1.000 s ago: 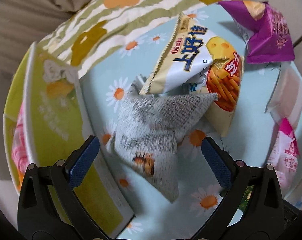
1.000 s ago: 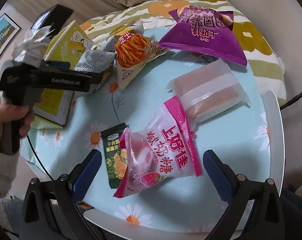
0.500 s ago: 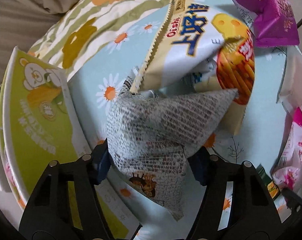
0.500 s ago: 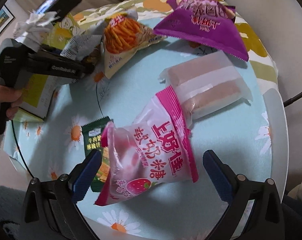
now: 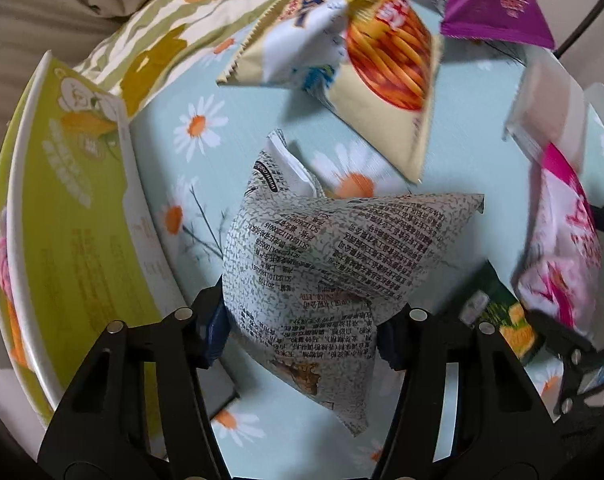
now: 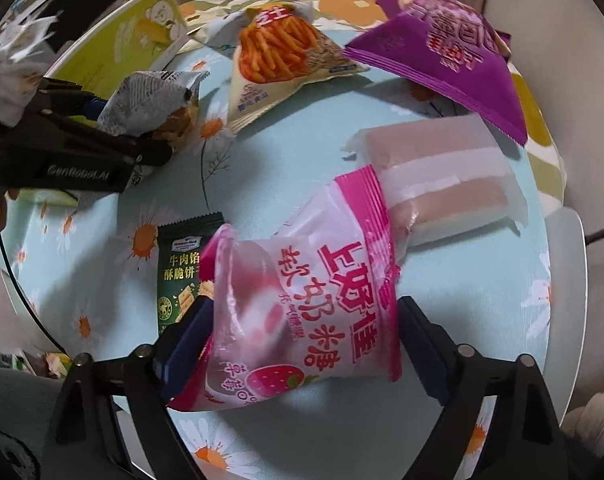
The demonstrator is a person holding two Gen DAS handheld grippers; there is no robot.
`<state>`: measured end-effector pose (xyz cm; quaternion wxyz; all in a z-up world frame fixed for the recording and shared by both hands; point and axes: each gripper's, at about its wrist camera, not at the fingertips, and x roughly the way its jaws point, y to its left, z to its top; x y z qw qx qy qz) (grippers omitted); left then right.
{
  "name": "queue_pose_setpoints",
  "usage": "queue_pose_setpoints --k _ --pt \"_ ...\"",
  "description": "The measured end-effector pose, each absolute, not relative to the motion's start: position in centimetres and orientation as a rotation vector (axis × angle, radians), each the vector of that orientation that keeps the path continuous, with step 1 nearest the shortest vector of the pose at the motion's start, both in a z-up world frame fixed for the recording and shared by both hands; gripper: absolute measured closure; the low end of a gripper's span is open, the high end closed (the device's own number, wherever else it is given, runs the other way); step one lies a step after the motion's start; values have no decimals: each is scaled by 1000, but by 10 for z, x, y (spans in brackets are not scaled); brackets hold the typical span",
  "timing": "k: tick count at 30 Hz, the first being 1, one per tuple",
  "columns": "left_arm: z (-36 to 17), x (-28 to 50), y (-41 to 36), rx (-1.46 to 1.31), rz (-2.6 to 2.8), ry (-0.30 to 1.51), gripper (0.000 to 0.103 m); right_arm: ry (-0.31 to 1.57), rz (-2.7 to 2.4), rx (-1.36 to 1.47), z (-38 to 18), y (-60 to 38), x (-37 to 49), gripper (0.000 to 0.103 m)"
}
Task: Organize snacks
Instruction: 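Grasp the silver printed bag with the left tool while the right tool grasps the pink-and-white candy bag, then carry both held bags over the lime-green box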
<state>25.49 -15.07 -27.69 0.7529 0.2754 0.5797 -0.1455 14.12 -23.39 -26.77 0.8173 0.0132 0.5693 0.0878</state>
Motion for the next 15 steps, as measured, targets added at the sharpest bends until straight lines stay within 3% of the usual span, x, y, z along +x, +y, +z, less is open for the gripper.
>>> queue_pose_setpoints --k 8,15 --pt "-269 228 -144 550 -339 1242 50 1184 211 22 -260 -228 133 45" --pt "-255 211 -140 510 -334 1210 50 1149 243 28 -247 -237 120 53"
